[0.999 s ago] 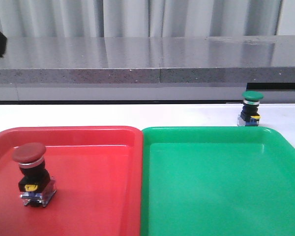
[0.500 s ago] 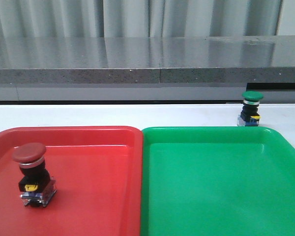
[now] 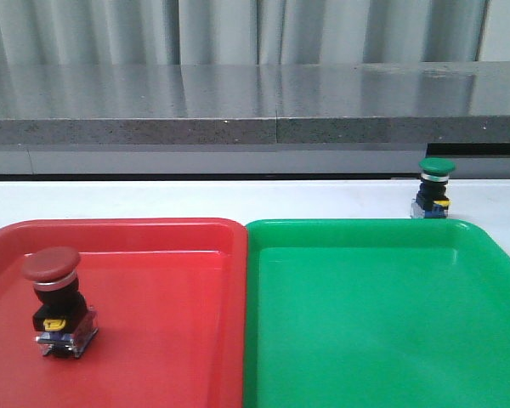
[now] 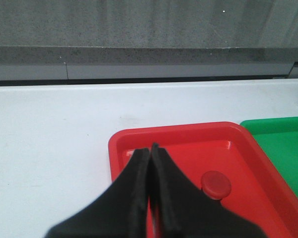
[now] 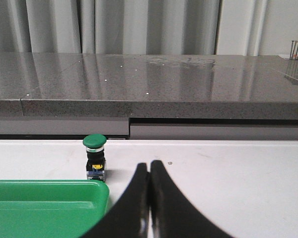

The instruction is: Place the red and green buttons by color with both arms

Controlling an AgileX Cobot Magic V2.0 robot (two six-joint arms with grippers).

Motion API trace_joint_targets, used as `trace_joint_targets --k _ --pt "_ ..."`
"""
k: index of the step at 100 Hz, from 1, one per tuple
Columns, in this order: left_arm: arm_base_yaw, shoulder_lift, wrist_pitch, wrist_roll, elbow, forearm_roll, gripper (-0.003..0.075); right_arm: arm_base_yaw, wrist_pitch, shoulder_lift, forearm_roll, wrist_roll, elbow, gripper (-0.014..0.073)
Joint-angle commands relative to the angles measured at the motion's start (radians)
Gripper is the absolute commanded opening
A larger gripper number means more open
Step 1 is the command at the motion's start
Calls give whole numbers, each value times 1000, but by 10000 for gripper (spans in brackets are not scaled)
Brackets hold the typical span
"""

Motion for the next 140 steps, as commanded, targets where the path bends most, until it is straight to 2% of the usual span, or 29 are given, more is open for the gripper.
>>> trace_joint_targets --k 1,9,17,31,44,58,66,73,85,89,140 --pt "10 -34 -55 -5 2 37 -20 -7 -73 7 0 -8 -18 -63" --pt "52 -60 -60 9 32 13 -20 -7 -73 7 0 -8 -18 -63" --pt "113 -82 -102 89 58 -55 -20 -7 -73 7 0 -8 -18 -63" --pt "229 -124 -247 261 112 -146 -20 -7 -73 7 0 -8 -18 -63" --pt "315 -169 -395 340 193 -213 -20 -7 -73 7 0 -8 -18 -63" --pt "366 -216 -456 370 283 -281 -20 -7 -73 7 0 -8 -18 -63" --pt "383 -241 -498 447 327 -356 -20 -7 -73 7 0 -8 -18 -63" --pt "396 -241 -562 500 367 -408 -20 -7 -73 7 0 -8 -18 -63" --pt "400 -241 -696 503 448 -422 -20 -7 -73 7 0 -8 -18 -63" --pt "400 -241 -654 503 446 -427 -20 -7 -73 7 0 -8 -18 -63" --pt "400 -241 -654 503 446 -422 -20 -7 -73 7 0 -8 -18 -63"
